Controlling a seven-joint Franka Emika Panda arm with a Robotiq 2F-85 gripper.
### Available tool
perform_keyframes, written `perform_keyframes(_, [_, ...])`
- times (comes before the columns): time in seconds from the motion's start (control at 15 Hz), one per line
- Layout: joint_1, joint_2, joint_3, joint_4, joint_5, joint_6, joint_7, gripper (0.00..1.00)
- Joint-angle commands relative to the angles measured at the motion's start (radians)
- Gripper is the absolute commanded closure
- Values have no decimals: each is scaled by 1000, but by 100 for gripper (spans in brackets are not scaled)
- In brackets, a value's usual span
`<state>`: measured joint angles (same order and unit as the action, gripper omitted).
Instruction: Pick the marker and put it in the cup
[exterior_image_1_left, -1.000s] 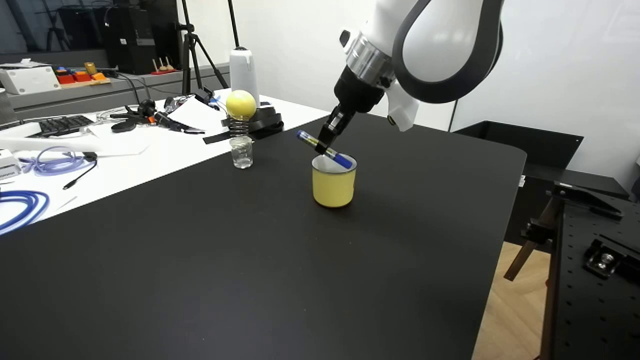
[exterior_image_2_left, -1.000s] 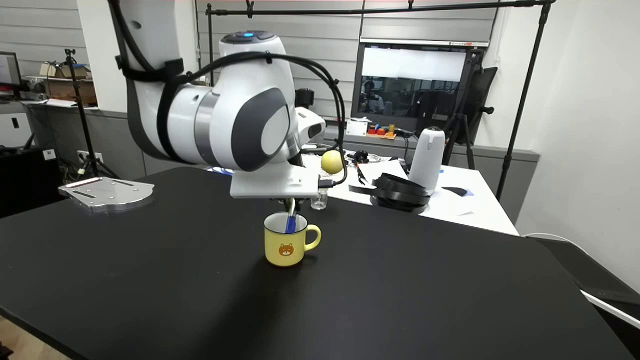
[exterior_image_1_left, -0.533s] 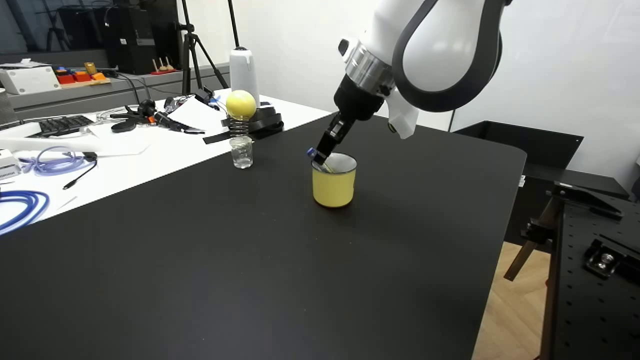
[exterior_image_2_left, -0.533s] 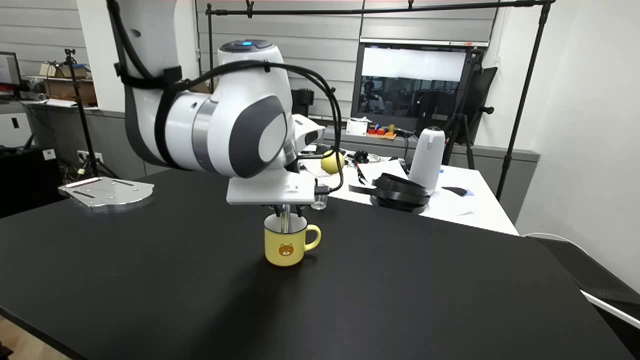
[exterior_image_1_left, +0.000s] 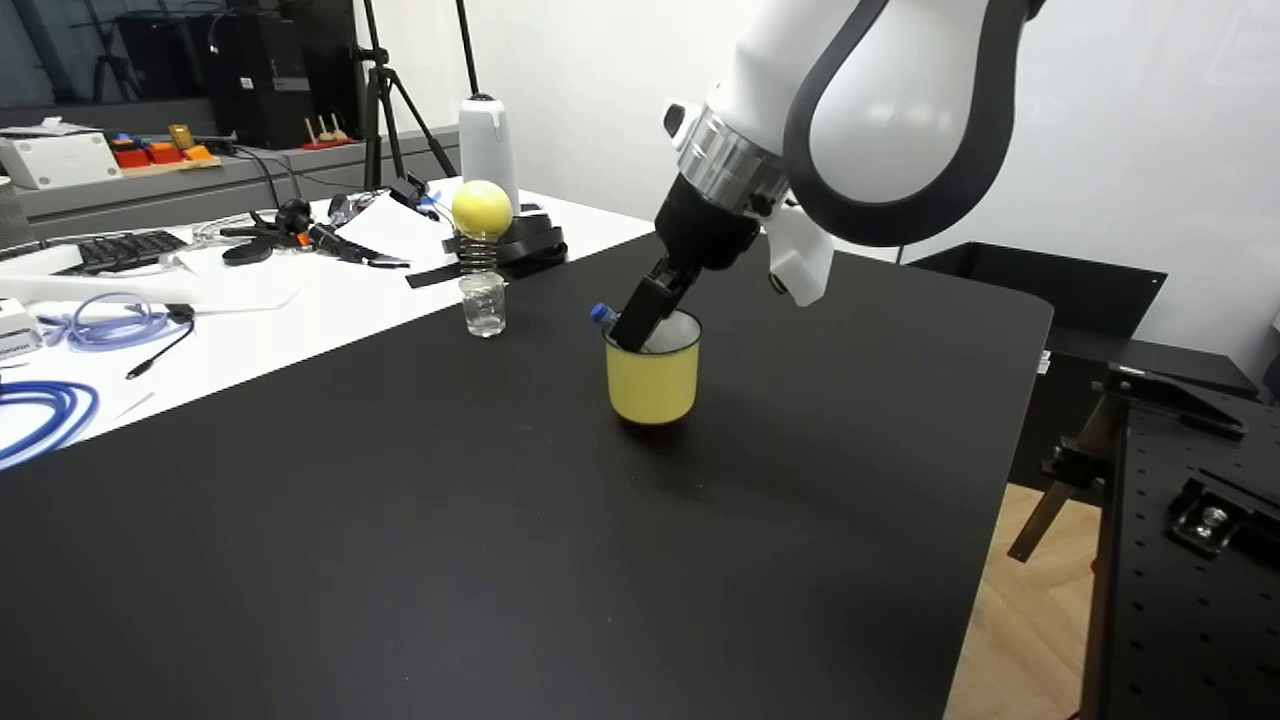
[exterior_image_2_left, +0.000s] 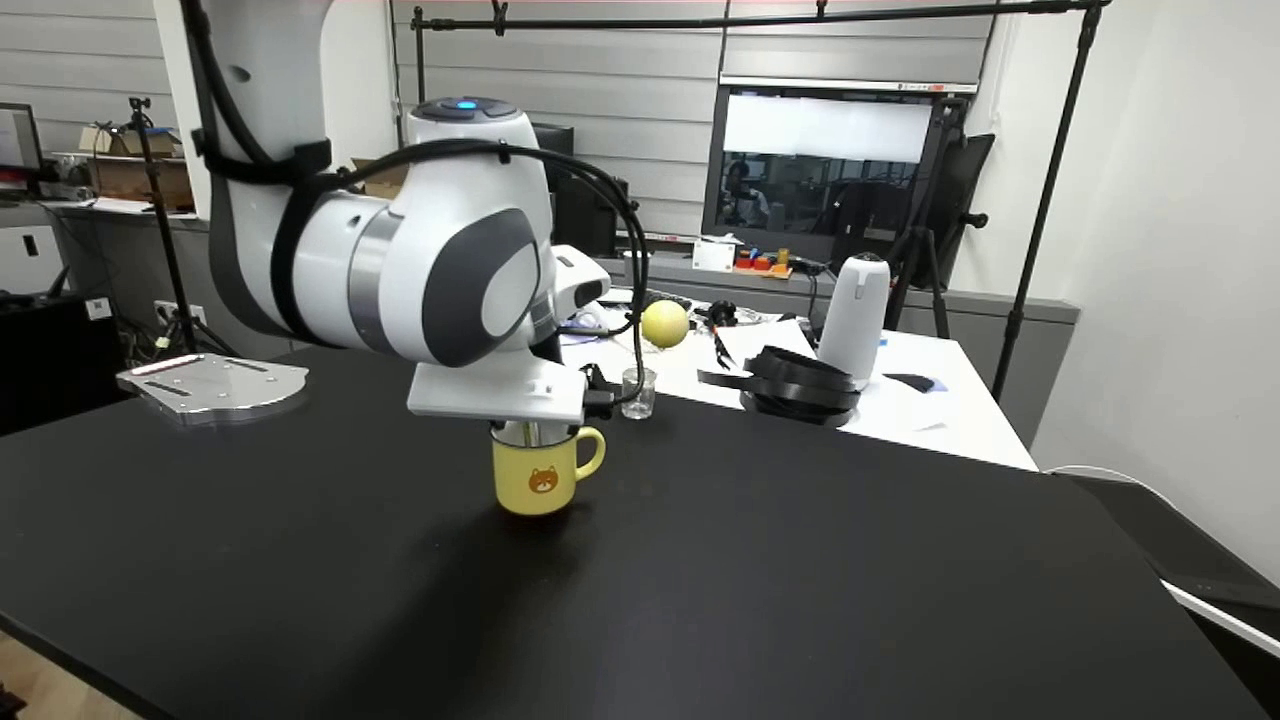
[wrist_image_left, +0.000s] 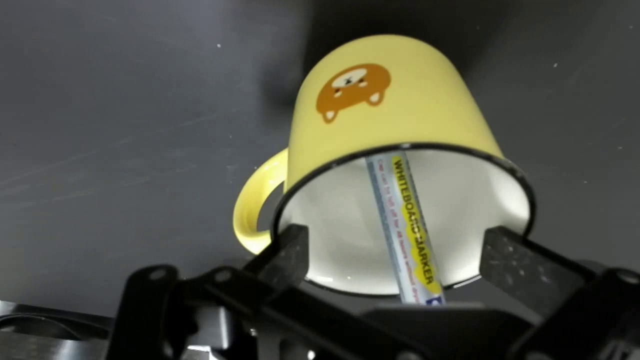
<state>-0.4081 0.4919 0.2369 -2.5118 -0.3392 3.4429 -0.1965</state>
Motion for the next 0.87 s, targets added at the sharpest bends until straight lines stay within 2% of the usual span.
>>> perform_keyframes(0.0, [7, -94, 18, -49, -25, 24, 49, 0])
perform_keyframes(0.2, [13, -155, 31, -50, -42, 16, 53, 0])
perform_keyframes(0.27, [-14, -165, 65, -50, -18, 16, 27, 0])
perform_keyframes(0.6, [-59, -177, 118, -60, -30, 12, 47, 0])
perform_keyframes(0.67, [-76, -177, 136, -63, -34, 2, 52, 0])
perform_keyframes(0.8, [-148, -165, 214, -68, -72, -51, 84, 0])
